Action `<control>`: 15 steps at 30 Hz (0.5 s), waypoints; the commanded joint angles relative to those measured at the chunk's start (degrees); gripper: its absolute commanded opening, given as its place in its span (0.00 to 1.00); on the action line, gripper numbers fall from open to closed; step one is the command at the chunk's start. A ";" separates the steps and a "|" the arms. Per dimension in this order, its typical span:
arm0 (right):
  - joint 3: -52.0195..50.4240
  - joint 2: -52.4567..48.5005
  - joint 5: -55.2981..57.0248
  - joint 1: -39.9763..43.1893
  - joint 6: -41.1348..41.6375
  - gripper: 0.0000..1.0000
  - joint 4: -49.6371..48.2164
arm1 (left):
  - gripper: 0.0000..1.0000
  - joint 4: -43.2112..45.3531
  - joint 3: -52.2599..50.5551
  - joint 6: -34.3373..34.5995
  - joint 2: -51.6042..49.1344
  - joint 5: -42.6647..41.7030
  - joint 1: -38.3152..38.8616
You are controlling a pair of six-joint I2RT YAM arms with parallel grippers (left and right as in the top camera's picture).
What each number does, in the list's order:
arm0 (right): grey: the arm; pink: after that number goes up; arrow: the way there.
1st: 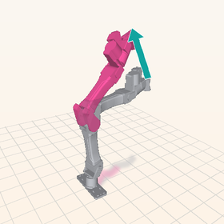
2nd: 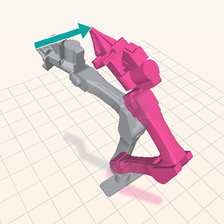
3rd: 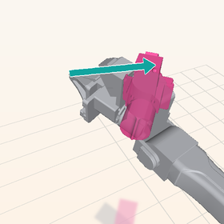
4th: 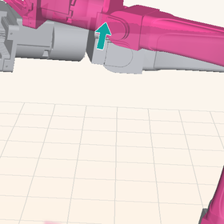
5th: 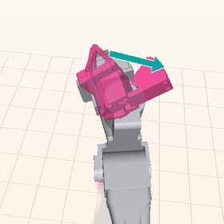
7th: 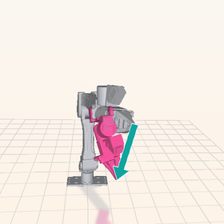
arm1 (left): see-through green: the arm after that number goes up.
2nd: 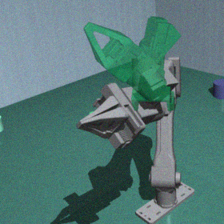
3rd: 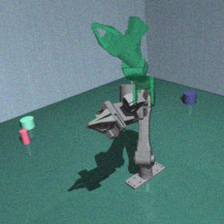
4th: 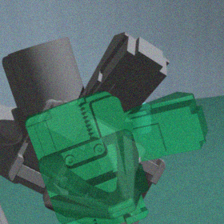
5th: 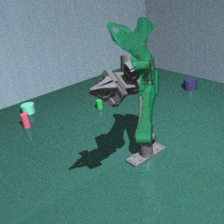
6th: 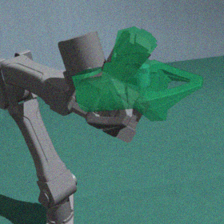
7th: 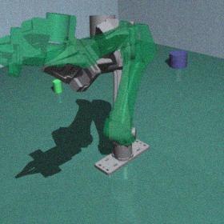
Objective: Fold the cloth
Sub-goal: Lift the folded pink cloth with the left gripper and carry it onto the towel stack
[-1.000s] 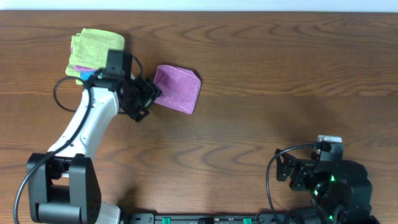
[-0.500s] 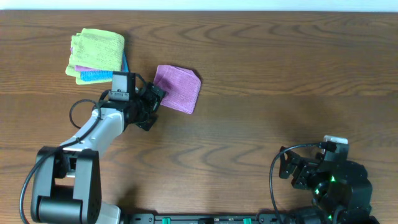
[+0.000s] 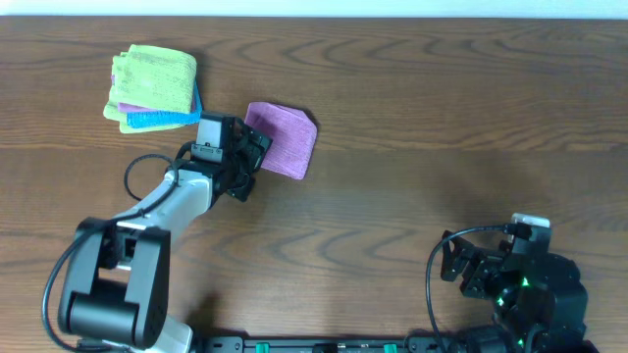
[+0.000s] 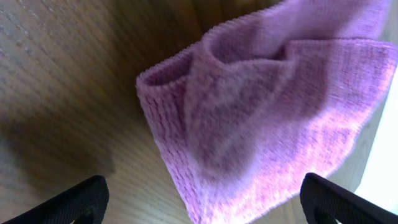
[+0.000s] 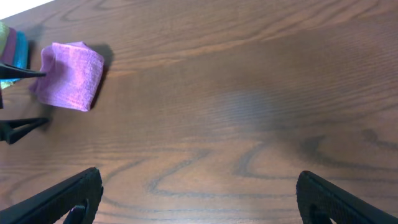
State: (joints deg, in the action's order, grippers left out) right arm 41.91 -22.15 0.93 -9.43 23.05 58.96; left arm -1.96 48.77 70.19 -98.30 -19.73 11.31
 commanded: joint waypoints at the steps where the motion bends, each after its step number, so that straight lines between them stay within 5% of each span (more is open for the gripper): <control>1: -0.35 0.13 0.55 0.52 0.70 0.99 0.09 | 1.00 1.11 -0.39 1.95 -2.14 0.79 0.13; 5: -0.35 0.13 0.55 0.52 0.70 0.99 0.09 | 1.00 4.72 -0.39 2.34 -3.85 0.83 0.20; 9: -0.35 0.13 0.55 0.52 0.68 0.99 0.37 | 0.89 8.33 -0.39 4.44 -6.40 0.66 0.48; 15: -0.35 0.13 0.55 0.52 0.68 0.99 0.68 | 0.57 12.13 -0.39 5.20 -10.78 0.87 1.14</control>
State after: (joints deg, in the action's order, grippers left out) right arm 41.91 -22.15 0.91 -9.43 23.05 59.42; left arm 10.81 49.36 75.33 -105.36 -19.92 12.08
